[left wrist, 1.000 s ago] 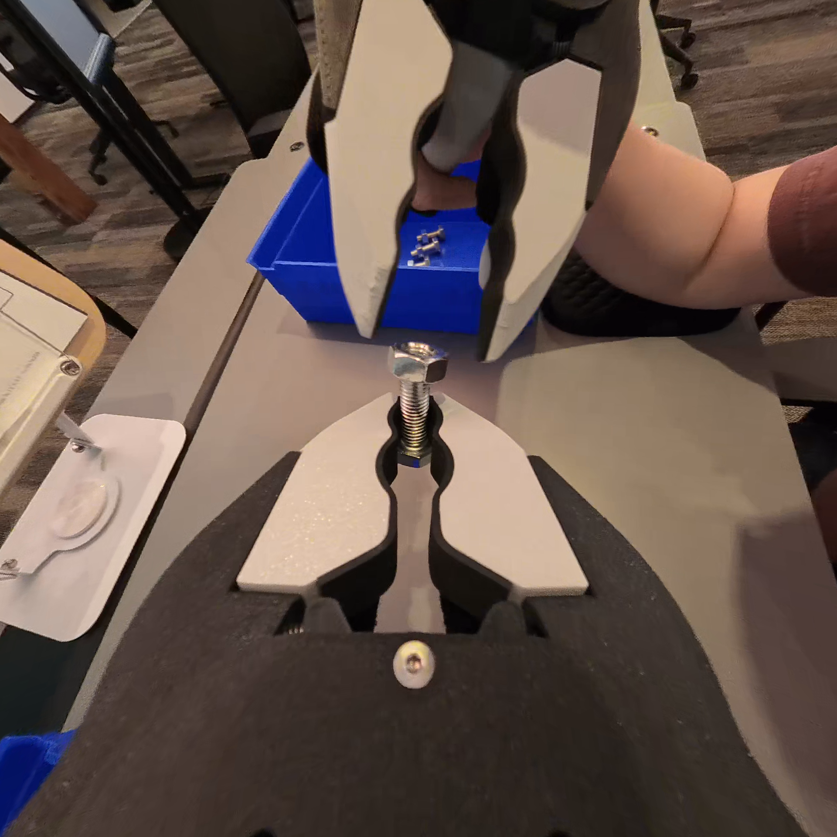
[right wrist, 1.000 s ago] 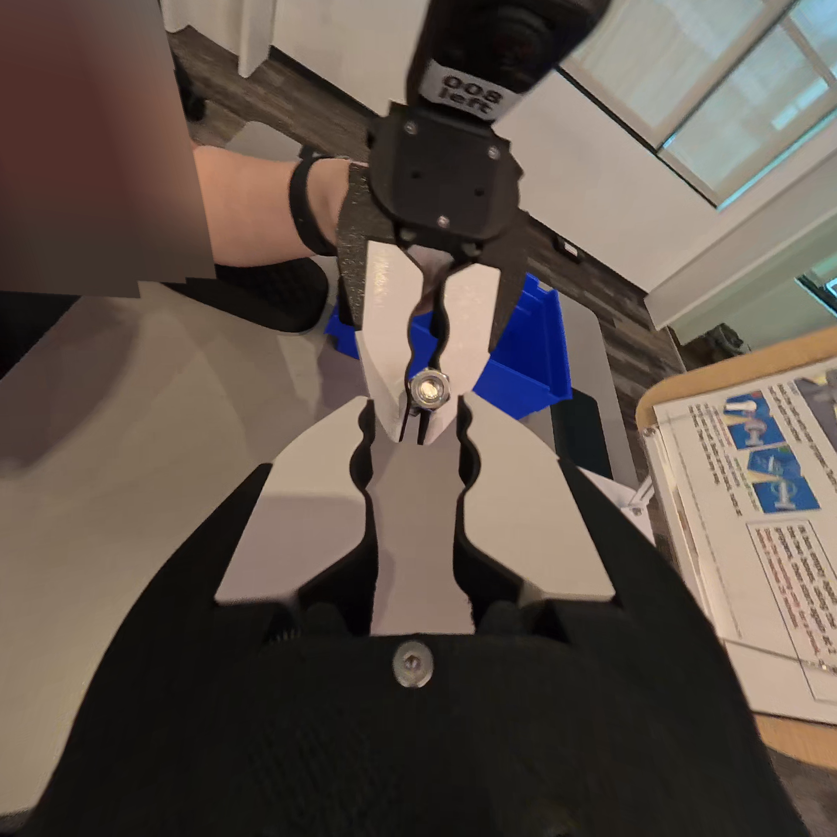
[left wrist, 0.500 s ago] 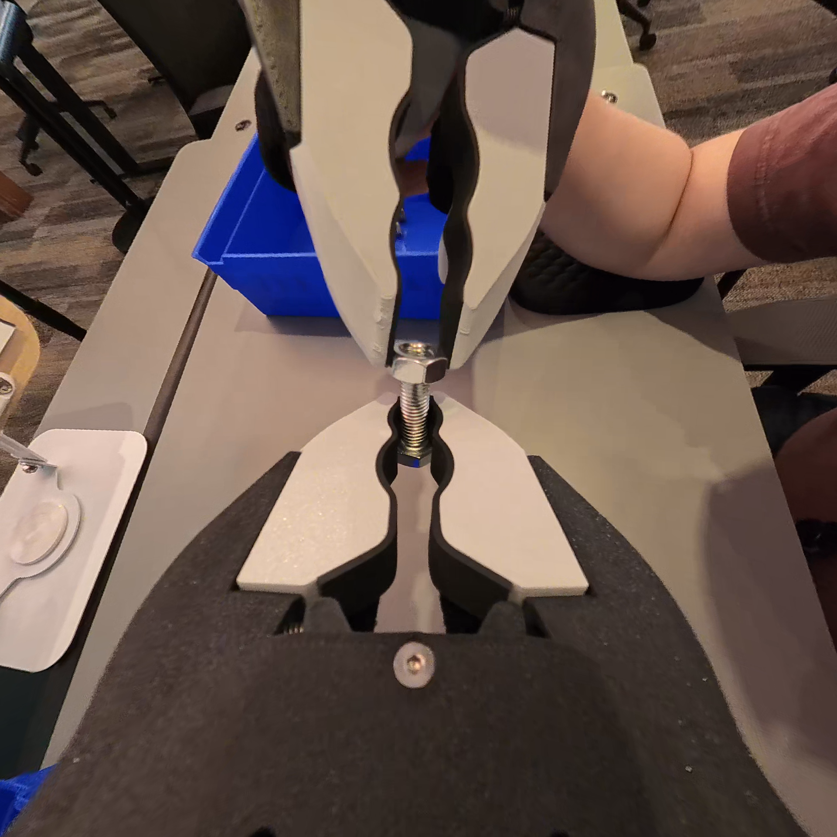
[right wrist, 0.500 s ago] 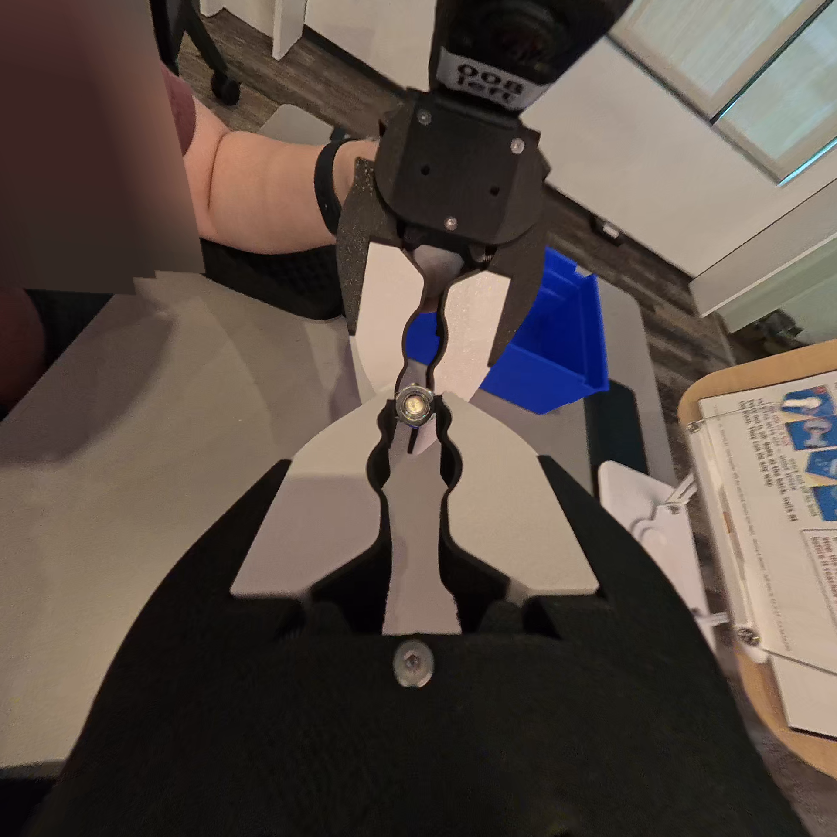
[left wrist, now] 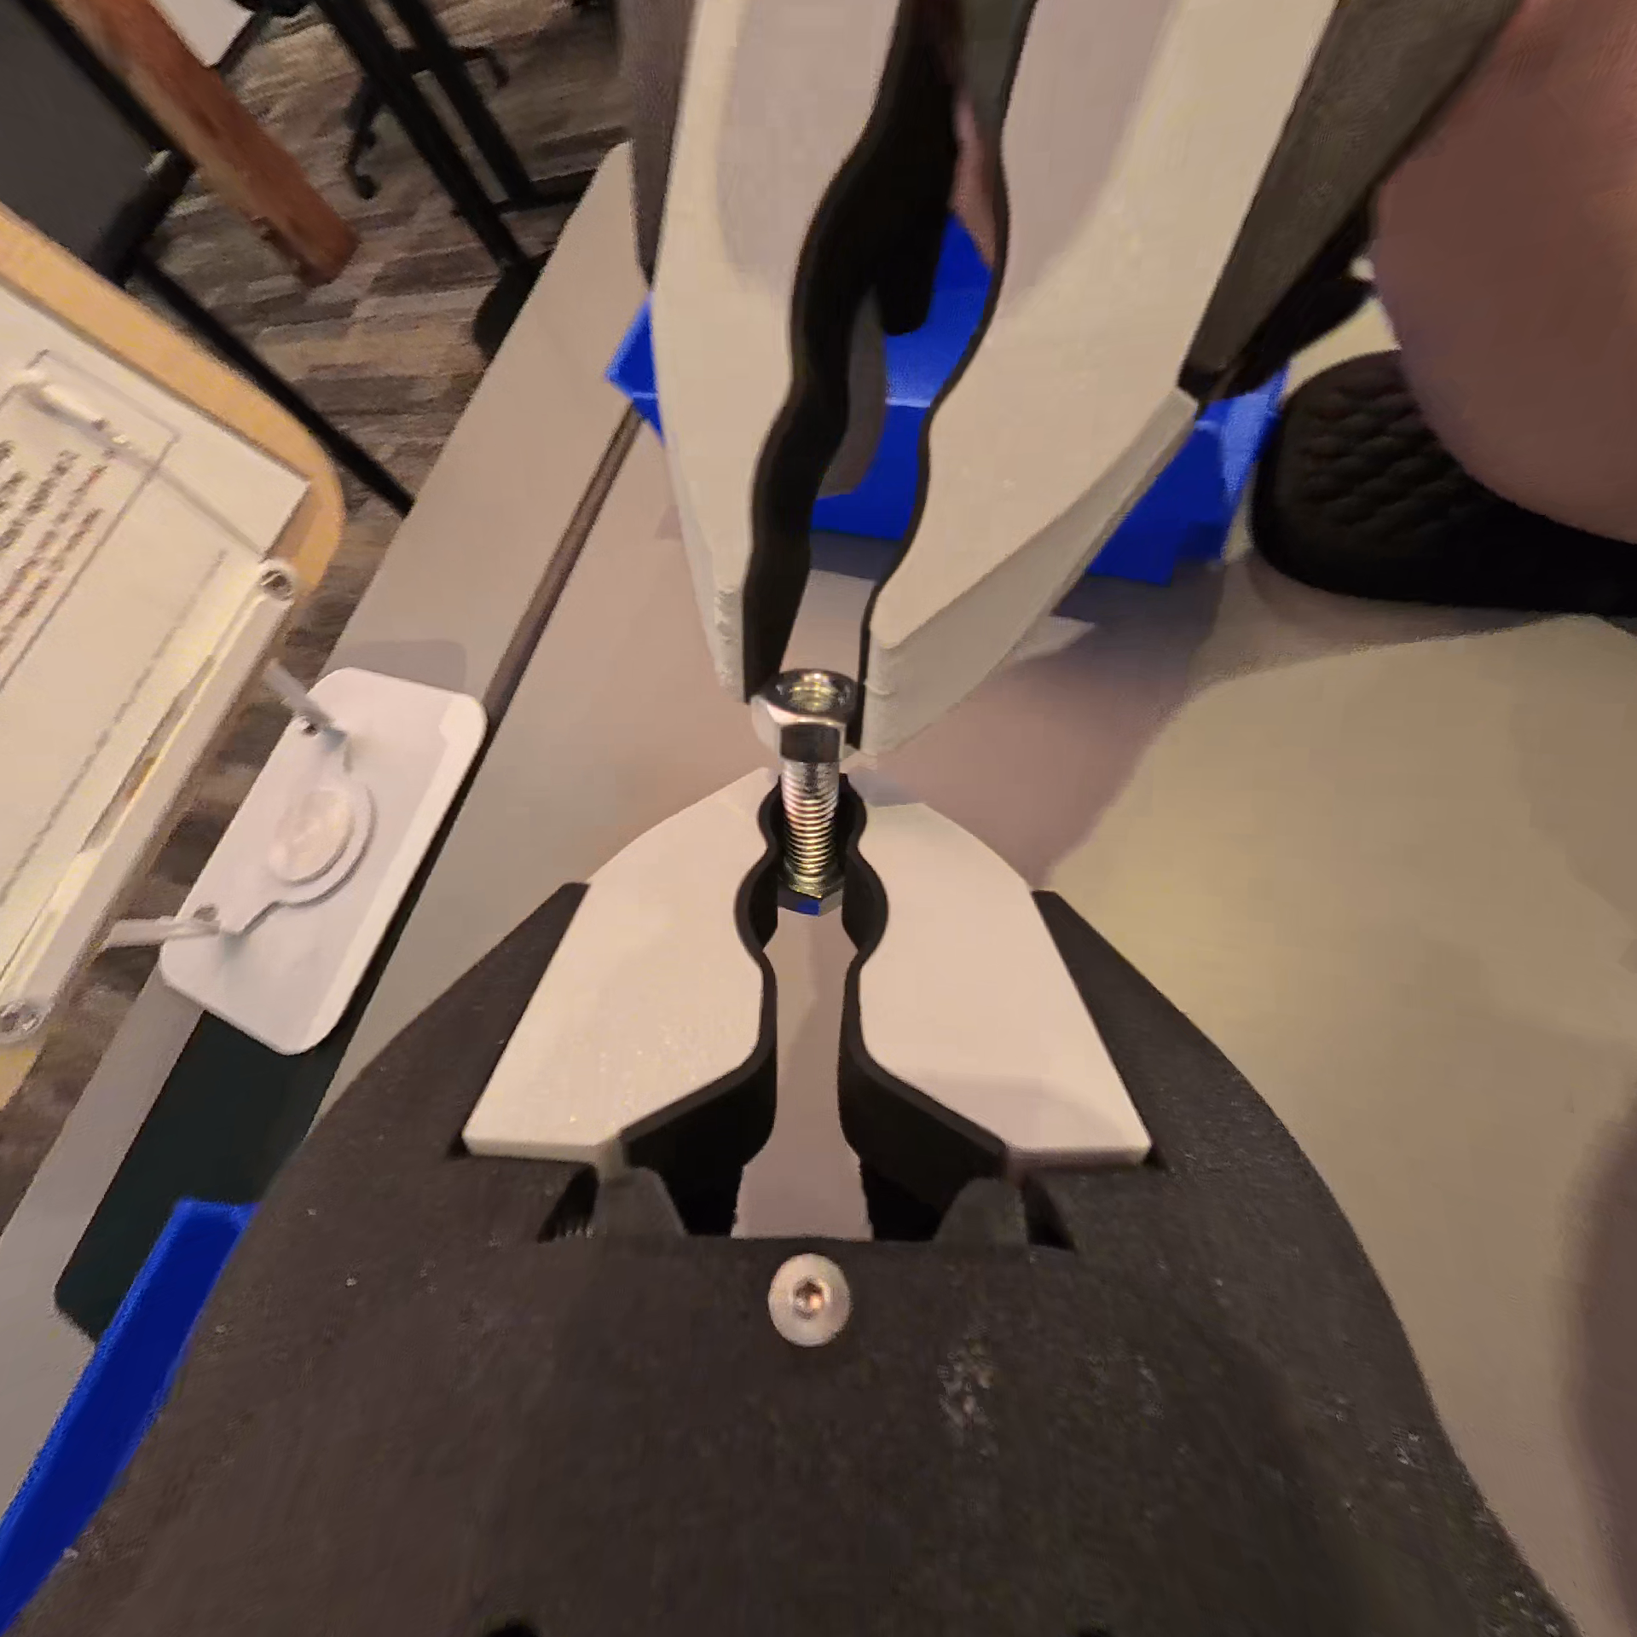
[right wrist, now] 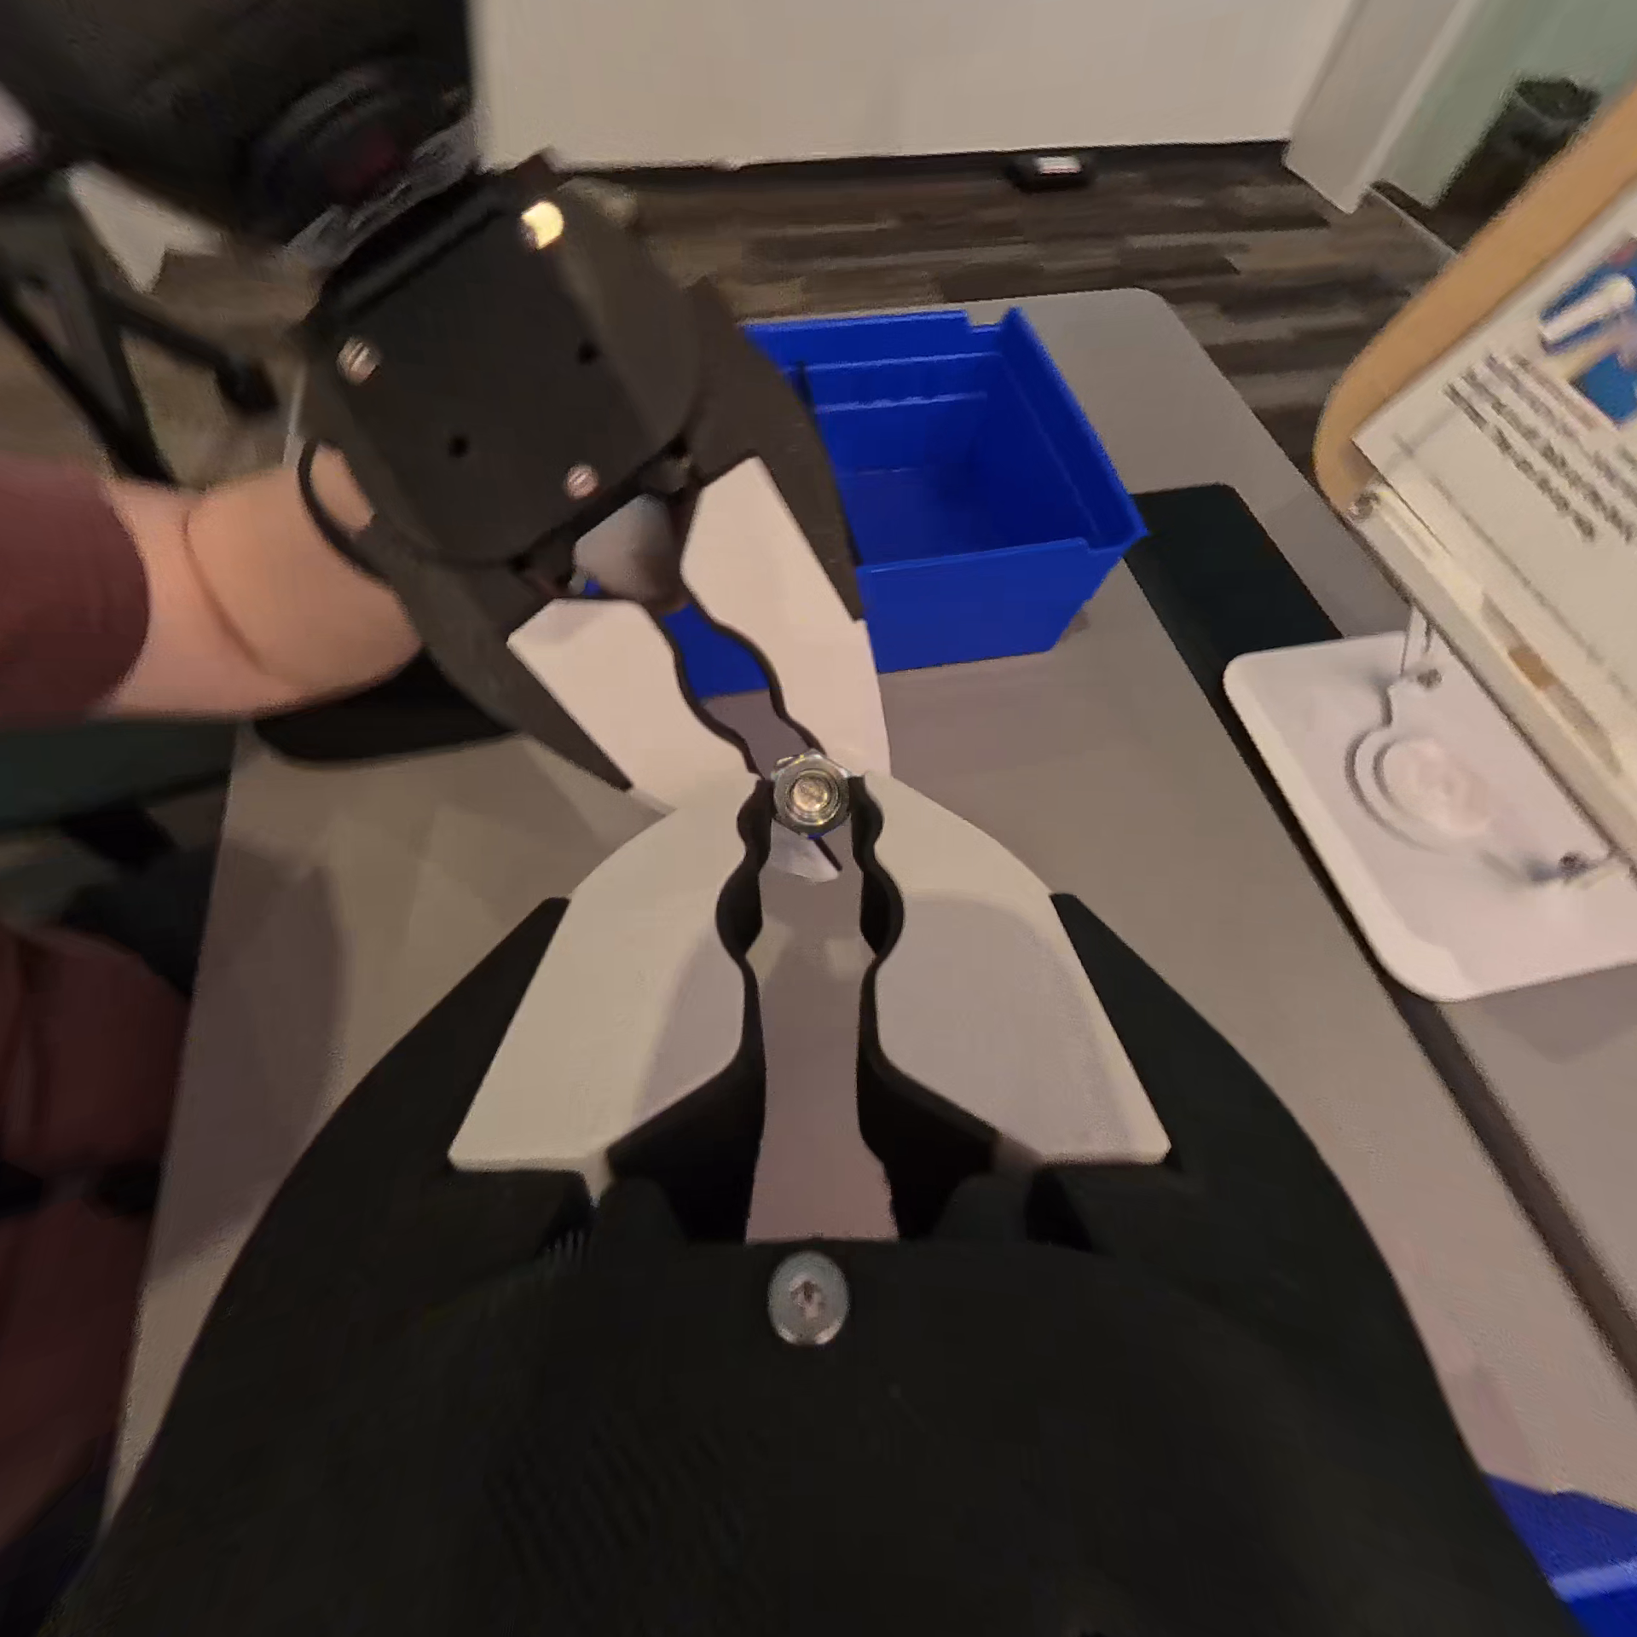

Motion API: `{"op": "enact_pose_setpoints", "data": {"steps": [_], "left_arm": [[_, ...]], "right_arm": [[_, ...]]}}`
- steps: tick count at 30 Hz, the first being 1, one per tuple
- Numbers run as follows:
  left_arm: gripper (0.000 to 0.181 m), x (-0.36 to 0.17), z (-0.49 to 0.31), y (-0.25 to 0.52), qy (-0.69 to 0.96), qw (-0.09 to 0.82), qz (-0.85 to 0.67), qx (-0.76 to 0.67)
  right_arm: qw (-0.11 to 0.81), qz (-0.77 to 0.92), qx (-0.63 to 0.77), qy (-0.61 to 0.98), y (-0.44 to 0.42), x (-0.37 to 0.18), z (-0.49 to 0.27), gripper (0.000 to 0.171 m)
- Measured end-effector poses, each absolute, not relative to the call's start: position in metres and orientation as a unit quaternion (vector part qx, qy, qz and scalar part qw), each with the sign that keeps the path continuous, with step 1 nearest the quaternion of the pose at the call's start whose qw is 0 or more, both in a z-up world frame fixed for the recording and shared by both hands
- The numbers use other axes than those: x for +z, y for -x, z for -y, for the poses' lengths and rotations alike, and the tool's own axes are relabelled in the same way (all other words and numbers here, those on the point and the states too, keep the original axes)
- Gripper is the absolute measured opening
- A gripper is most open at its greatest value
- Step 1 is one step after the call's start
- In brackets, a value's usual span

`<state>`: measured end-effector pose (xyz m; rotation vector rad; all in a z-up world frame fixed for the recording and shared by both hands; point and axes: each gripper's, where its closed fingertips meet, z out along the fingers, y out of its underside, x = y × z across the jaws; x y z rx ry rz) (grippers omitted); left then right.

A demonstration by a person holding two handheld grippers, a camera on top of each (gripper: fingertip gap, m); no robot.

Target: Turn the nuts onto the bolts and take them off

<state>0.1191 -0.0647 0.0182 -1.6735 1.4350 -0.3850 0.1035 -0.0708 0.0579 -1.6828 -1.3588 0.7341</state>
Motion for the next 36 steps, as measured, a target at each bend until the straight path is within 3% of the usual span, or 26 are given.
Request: {"op": "enact_pose_setpoints", "data": {"steps": [7,15,21,27,36], "left_arm": [[0.008,0.016,0.039,-0.103,0.703,0.465,-0.536,-0.058],[0.009,0.04,0.073,-0.117,0.645,0.459,-0.573,-0.212],[0.008,0.058,0.115,-0.129,0.574,0.434,-0.612,-0.329],[0.009,0.056,0.11,-0.128,0.584,0.438,-0.607,-0.314],[0.008,0.057,0.108,-0.128,0.587,0.444,-0.603,-0.308]], "right_arm": [[0.433,0.453,0.298,0.721,-0.094,0.054,0.052,0.018],[0.499,0.577,0.302,0.572,-0.108,0.091,0.082,0.038],[0.511,0.645,0.337,0.457,-0.108,0.1,0.119,0.032],[0.494,0.631,0.369,0.471,-0.103,0.1,0.12,0.02],[0.503,0.63,0.351,0.477,-0.102,0.099,0.115,0.023]]}}
